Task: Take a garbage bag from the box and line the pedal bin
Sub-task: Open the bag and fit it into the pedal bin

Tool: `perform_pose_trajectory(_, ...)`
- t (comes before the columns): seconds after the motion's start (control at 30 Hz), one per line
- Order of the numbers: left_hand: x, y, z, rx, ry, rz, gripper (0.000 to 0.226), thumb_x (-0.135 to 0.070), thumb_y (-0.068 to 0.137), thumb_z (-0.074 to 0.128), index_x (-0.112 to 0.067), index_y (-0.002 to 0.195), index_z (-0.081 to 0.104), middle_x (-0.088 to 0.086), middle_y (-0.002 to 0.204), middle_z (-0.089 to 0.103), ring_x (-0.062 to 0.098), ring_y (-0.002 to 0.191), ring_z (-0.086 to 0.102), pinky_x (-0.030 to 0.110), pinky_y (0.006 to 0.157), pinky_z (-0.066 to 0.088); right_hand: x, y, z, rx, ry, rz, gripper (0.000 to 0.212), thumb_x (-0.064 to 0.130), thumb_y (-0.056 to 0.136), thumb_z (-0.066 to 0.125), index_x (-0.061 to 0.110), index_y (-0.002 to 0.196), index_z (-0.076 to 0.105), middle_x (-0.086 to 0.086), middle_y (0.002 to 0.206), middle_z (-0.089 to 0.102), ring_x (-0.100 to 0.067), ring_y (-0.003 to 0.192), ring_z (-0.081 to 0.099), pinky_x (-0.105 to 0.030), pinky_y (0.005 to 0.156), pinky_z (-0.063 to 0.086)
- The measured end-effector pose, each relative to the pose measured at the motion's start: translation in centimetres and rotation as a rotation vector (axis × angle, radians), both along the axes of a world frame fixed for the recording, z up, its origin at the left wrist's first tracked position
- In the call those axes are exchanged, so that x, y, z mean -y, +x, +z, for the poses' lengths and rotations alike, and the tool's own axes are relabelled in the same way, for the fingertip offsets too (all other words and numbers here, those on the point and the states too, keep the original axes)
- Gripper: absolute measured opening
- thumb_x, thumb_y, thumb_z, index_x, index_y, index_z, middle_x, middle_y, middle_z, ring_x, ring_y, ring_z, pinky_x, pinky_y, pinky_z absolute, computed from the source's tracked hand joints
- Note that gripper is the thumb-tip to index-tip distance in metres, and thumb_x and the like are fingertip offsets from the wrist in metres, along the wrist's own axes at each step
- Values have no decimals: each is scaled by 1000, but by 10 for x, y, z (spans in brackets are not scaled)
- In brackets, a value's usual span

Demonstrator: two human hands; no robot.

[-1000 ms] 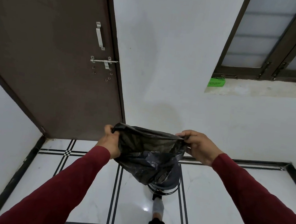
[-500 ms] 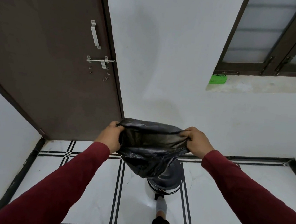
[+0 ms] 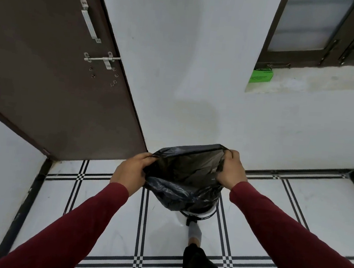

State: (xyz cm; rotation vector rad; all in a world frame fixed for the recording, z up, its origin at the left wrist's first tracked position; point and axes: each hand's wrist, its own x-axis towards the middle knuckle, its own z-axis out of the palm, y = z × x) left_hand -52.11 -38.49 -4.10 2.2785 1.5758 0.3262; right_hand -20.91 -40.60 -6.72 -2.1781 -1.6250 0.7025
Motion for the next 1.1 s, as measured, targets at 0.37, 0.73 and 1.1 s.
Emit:
perform_pose_trajectory(0.37, -14, 50, -91, -80, -425, 129, 75, -43, 75, 78, -29, 144, 51, -3, 134, 49, 23, 113, 62, 31, 95, 51, 0, 14, -98, 25, -61, 19, 79, 9, 74, 69, 14, 145, 36, -1, 161, 14, -37, 96, 68, -42, 83, 57)
perform_pose_trajectory(0.73, -75, 109, -268, -300, -498, -1, 118, -37, 70, 86, -19, 162, 15, 1, 168, 1, 31, 93, 70, 38, 85, 59, -38, 56, -252, 290, -259, 188, 83, -3, 78, 59, 12, 154, 31, 7, 167, 4, -26, 82, 66, -37, 69, 59)
perform_pose_trajectory(1.1, -124, 167, -454, -126, -489, 86, 112, 2, 75, 73, -22, 163, 9, -2, 170, -2, 19, 71, 59, 31, 73, 59, -84, 53, -401, 97, 21, -133, 85, -4, 74, 68, 11, 151, 36, 7, 162, 23, -19, 110, 64, -33, 72, 62)
